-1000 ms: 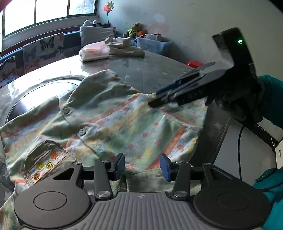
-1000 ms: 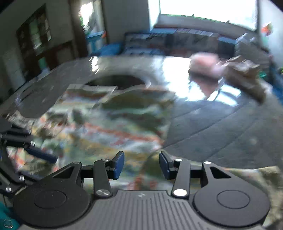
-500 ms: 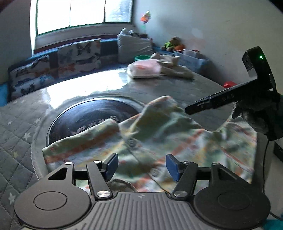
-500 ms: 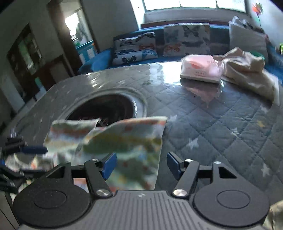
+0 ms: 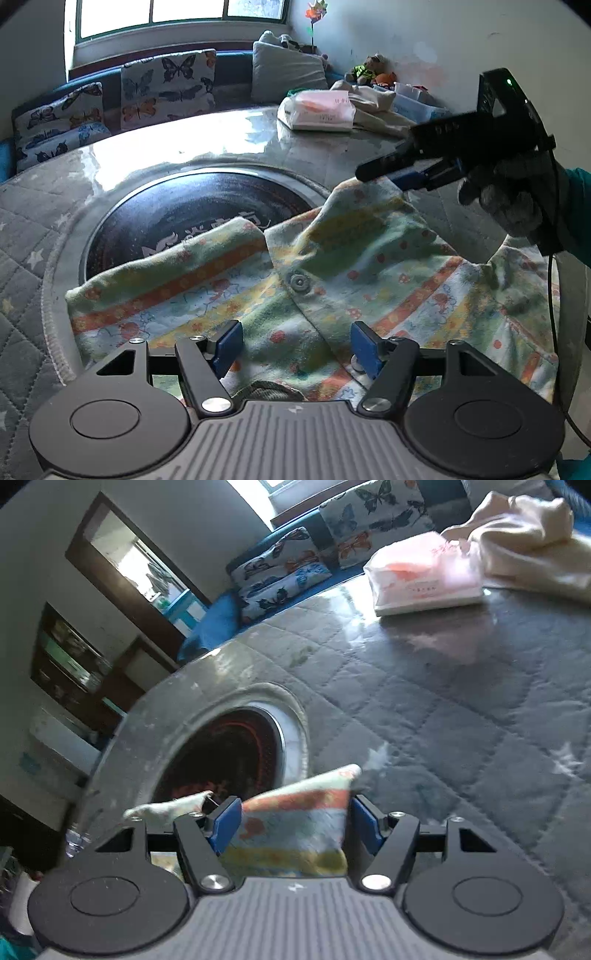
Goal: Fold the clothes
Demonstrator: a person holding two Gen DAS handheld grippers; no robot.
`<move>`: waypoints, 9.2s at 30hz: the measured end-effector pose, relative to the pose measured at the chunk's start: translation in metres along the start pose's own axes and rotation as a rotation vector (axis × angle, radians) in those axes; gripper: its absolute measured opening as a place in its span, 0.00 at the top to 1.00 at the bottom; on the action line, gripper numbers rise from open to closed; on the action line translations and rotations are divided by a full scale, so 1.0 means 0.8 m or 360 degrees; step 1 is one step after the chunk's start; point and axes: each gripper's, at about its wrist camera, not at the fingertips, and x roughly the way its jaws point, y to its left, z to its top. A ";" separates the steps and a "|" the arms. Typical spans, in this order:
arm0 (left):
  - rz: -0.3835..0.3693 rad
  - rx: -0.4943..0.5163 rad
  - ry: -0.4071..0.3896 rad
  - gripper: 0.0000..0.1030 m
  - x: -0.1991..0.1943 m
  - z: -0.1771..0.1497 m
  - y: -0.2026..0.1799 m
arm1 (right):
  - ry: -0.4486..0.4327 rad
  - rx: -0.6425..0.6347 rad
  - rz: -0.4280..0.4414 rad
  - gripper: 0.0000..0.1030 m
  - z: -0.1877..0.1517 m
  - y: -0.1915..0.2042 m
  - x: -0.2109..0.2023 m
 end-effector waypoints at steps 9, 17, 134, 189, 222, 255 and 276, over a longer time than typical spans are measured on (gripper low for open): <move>-0.0020 0.0014 0.0008 0.28 0.008 0.001 -0.001 | -0.0010 0.0084 0.0132 0.81 0.010 -0.003 0.015; 0.0019 -0.0018 -0.0030 0.28 -0.006 0.001 0.010 | -0.0077 -0.0335 0.0365 0.88 -0.026 0.075 -0.031; -0.0328 0.0106 -0.0150 0.76 -0.065 -0.024 0.015 | 0.0093 -0.1348 -0.0144 0.97 -0.159 0.178 -0.052; -0.0083 0.0068 -0.0172 0.61 -0.083 -0.050 0.004 | 0.0028 -0.0918 -0.0121 0.80 -0.126 0.153 -0.033; 0.0020 0.0318 -0.0247 0.76 -0.098 -0.053 -0.032 | -0.0021 -0.1077 -0.0217 0.98 -0.143 0.172 -0.034; 0.0294 0.0466 -0.0273 0.97 -0.094 -0.051 -0.045 | -0.0165 -0.1326 -0.0245 0.99 -0.156 0.198 -0.054; 0.0241 0.0571 -0.0245 0.57 -0.148 -0.107 -0.046 | -0.0004 -0.1703 -0.0374 0.51 -0.230 0.182 -0.101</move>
